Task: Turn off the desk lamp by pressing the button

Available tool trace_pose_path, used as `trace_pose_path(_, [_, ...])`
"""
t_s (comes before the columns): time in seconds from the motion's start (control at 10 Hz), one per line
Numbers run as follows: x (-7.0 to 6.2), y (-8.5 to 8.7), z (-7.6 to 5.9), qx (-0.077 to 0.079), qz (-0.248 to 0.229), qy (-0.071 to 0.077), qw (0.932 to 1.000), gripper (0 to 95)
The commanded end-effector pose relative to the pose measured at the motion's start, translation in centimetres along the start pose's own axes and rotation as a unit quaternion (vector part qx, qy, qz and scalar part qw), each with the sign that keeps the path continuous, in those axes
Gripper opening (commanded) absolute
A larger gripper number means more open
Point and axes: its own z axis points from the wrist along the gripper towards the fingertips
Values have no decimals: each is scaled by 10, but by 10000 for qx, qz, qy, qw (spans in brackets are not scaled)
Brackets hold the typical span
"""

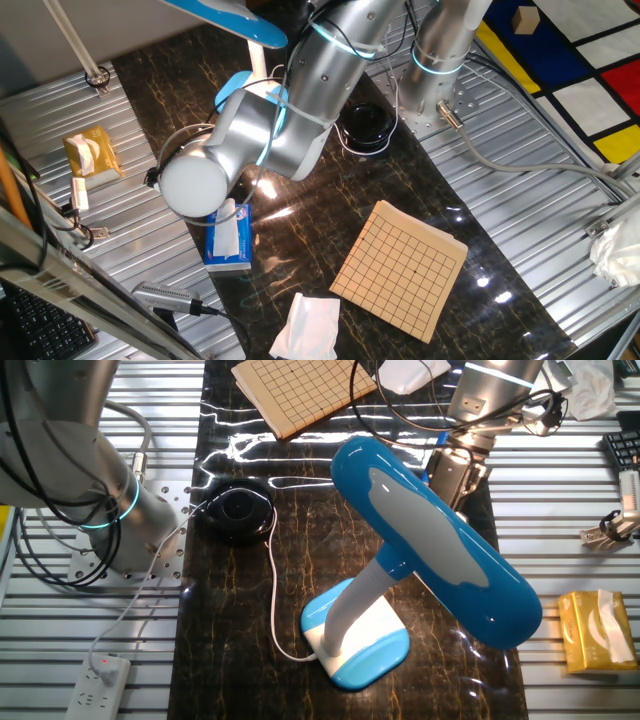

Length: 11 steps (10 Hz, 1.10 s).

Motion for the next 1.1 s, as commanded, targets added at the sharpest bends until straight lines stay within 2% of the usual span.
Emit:
trace_pose_path(0.1, [1,1,0,3,50,-17,10000,0])
trace_pose_path(0.7, [1,1,0,-113,43,-99,9999,0])
trace_pose_path(1.1, [1,1,0,-146,16,50,9999,0])
